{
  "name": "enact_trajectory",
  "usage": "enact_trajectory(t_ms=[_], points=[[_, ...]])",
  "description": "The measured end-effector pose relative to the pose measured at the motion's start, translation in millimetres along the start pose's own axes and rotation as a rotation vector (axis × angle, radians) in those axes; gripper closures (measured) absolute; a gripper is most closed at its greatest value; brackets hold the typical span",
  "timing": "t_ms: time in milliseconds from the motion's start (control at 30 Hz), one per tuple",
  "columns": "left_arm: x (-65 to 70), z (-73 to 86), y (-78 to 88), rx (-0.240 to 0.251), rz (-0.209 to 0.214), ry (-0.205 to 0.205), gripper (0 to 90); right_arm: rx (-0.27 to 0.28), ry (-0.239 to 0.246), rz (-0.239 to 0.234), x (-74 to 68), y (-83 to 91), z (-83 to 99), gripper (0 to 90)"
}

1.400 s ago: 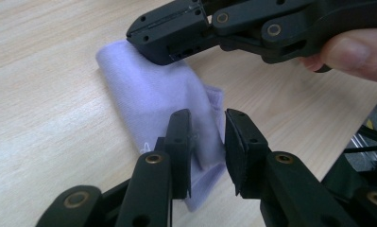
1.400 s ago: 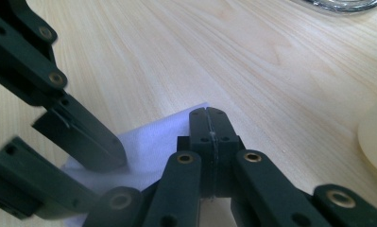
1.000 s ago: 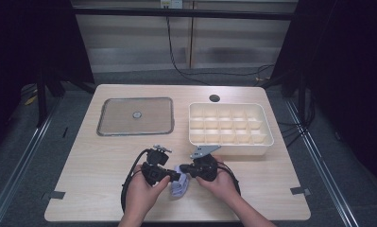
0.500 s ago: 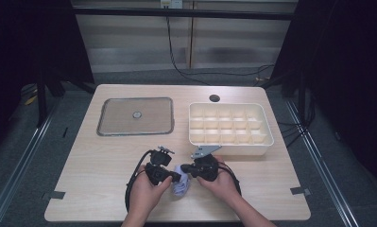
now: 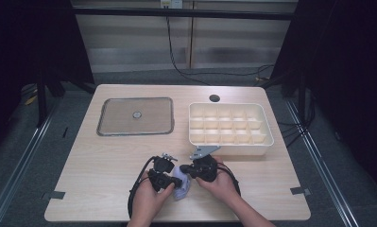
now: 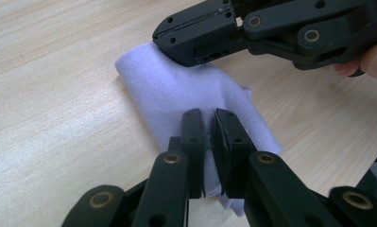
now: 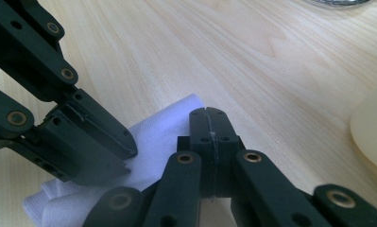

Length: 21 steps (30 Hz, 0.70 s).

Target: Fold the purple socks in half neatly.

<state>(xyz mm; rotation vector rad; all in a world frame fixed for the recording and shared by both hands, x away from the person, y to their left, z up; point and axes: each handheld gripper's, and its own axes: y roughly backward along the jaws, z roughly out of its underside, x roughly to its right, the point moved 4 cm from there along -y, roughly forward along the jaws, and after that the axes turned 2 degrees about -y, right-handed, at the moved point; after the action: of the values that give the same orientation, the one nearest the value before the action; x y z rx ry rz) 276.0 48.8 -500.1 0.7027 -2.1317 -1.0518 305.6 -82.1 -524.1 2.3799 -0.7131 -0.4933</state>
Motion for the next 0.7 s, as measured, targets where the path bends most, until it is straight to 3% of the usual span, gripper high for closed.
enact_trajectory(t_ms=[200, 400, 700], points=[[5.8, -0.1, 7.6, -0.015, 0.014, -0.026, 82.3, -0.002, 0.000, 0.000, -0.1, -0.2, 0.0, 90.0], [7.6, 4.2, 0.6, -0.023, 0.028, -0.008, 83.5, 0.001, -0.002, 0.001, -0.2, -0.1, 0.2, 90.0], [5.9, 7.6, 0.0, -0.023, 0.024, -0.022, 89.4, -0.001, -0.003, -0.001, -0.3, 0.0, 0.2, 90.0]])
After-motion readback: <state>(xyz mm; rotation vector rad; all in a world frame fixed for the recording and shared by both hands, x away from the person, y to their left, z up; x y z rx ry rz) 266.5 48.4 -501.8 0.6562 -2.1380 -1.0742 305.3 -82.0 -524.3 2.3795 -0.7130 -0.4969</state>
